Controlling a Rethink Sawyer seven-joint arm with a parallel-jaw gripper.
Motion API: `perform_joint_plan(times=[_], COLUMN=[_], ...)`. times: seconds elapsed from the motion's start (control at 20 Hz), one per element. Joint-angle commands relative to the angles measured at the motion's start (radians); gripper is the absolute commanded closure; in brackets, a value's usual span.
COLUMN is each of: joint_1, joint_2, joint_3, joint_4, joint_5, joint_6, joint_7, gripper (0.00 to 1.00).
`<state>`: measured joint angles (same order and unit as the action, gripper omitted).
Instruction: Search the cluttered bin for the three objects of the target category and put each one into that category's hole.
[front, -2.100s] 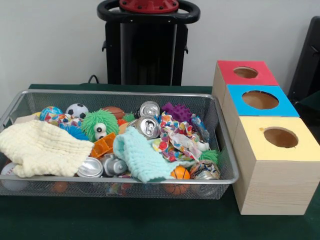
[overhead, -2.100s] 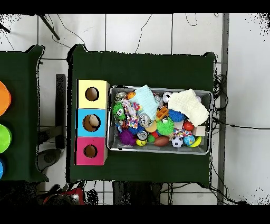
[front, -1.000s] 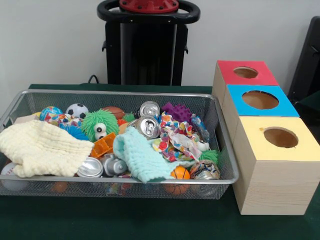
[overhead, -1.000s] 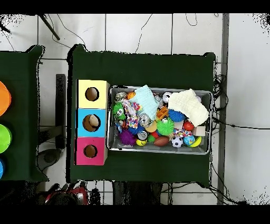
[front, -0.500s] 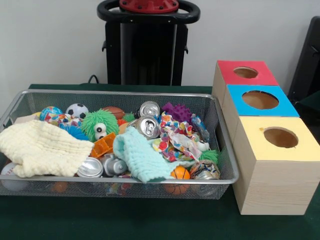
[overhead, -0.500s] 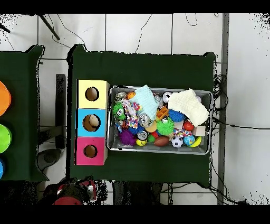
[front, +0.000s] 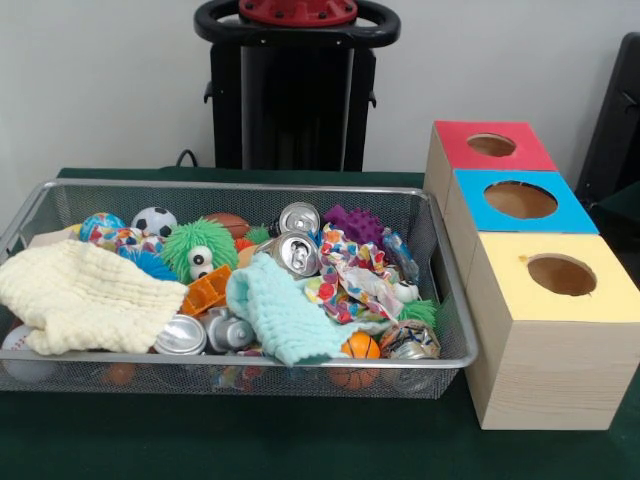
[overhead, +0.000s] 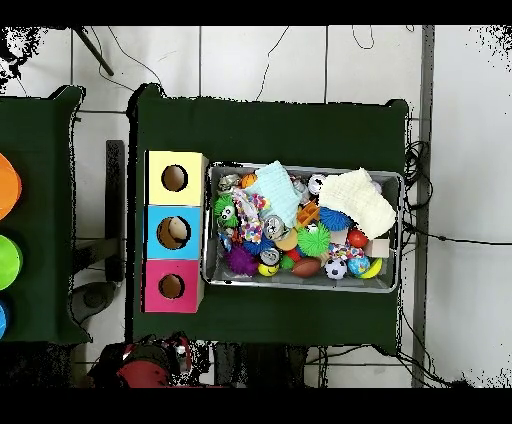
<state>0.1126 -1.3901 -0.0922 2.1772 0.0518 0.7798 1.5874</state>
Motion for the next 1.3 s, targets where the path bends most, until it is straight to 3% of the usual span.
perform_joint_plan(times=[0.05,0.4,0.75,1.3], joint_1=[-0.039,-0.046,-0.047,-0.091], joint_2=[0.083,0.115,0.154,0.329], joint_3=[0.016,0.036,0.037,0.105], joint_4=[0.088,0.164,0.180,0.198], joint_5=[-0.013,0.009,0.000,0.010], joint_6=[-0.119,-0.258,-0.309,-0.502], joint_7=[0.127,0.111,0.131,0.145], gripper=[0.00,0.00,0.00,0.00])
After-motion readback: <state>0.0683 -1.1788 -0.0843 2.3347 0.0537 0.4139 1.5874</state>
